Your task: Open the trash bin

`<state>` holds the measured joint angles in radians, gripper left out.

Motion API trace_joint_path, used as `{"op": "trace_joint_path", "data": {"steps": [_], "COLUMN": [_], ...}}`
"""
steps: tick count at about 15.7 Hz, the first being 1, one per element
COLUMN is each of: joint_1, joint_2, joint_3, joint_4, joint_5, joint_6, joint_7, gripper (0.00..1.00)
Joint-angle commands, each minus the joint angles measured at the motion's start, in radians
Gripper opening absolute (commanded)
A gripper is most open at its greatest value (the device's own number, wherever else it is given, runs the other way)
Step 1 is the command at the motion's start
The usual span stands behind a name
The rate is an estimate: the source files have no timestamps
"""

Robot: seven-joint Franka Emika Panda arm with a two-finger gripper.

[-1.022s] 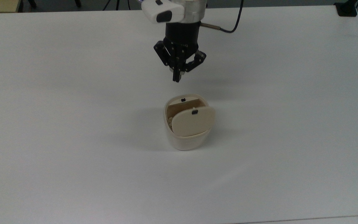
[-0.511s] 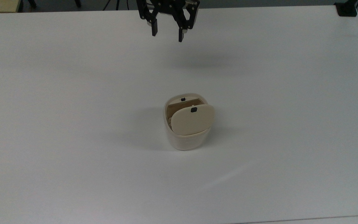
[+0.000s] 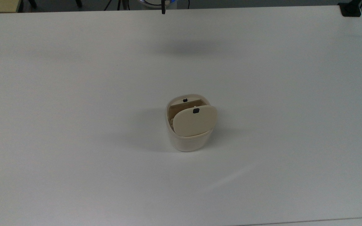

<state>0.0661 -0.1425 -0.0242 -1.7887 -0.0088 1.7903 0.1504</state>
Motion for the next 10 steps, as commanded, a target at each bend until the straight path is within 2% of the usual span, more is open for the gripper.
{"op": "trace_joint_path", "data": {"steps": [1,3,10], "joint_1": [0.003,0.0,0.0], "joint_2": [0.058,0.077,0.078], "joint_3": [-0.057,-0.063,-0.06], "joint_4": [0.127,0.155,0.152], "joint_5": [0.024,0.024,0.023], "joint_6": [-0.089,-0.117,-0.118], "joint_7": [-0.136,-0.155,-0.158], "gripper": [1.0,1.0,1.0]}}
